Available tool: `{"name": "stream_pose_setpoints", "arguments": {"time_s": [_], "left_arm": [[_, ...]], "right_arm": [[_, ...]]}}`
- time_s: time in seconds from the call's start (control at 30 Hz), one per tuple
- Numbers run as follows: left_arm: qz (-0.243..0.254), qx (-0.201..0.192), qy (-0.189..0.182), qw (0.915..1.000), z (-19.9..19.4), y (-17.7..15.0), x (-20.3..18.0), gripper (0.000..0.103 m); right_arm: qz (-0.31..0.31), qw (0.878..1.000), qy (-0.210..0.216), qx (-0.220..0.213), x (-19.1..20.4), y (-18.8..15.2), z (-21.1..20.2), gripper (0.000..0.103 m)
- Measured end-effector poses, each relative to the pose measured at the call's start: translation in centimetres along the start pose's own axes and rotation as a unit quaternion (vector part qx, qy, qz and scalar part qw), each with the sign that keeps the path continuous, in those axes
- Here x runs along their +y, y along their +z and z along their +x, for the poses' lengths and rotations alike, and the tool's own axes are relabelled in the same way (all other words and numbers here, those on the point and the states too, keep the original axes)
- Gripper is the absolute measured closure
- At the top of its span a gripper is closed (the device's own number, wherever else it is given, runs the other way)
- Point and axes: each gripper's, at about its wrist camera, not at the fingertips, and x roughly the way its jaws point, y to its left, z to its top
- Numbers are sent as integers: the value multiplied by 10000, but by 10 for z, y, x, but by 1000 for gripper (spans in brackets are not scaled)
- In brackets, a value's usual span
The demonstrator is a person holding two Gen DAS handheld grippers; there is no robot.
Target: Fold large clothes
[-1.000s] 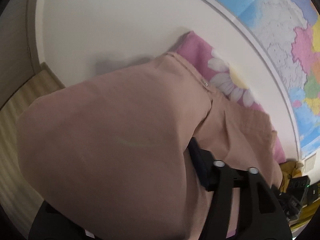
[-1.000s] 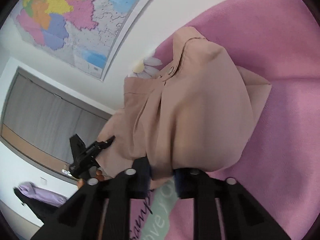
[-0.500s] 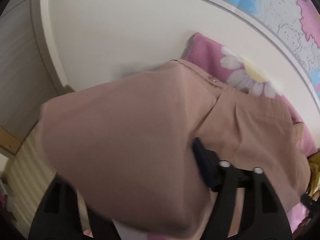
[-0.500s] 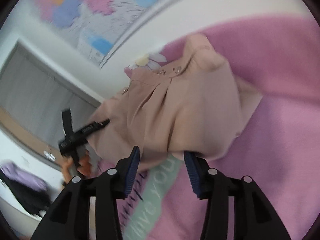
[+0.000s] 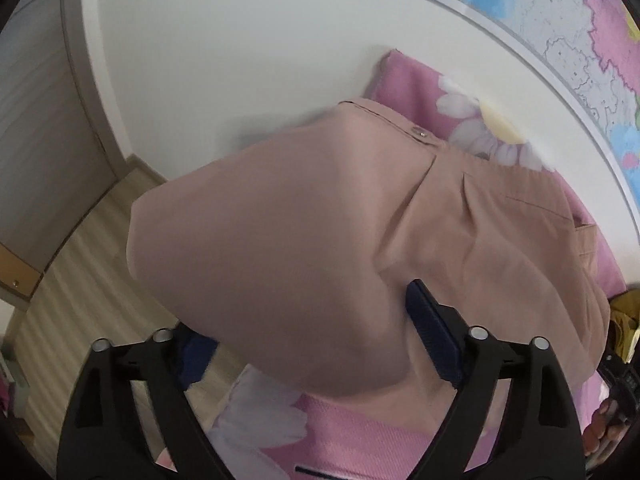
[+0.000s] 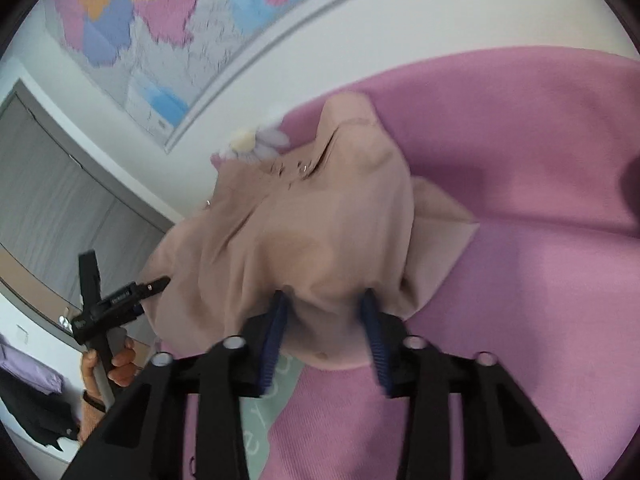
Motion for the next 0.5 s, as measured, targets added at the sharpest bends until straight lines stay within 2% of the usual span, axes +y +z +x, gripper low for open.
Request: {"name": "stream_pose_setpoints", "arguments": {"time_s": [0.03,0.1,0.2,0.23,0.33,0.4,0.5], "left_arm": [[-28,-25,-82,10000,2,1,1,41],[-180,-76,-128,9997,3,8,4,65],[-293,-226,28,9993,2,22,4,76],[-363,-255,120,9989,4,27,4,76],[-324,-283,279,9987,8,27,1,73],[-274,-296,493,9980,8,21,-3,62],[-212,-430,677,9966,-5,10,-7,52]], "right_arm": [[-7,10000,72,22,3,0,6,80],[-92,9999,26,68,9,-1,12,81],[-90,9996,186,179,18,1,19,82],[-106,9991,295,280,21,1,23,82],[-376,9987,160,308,23,-4,20,82],[-324,9986,251,341,15,-2,11,80],[-414,9988,206,164,6,-3,-15,73]]}}
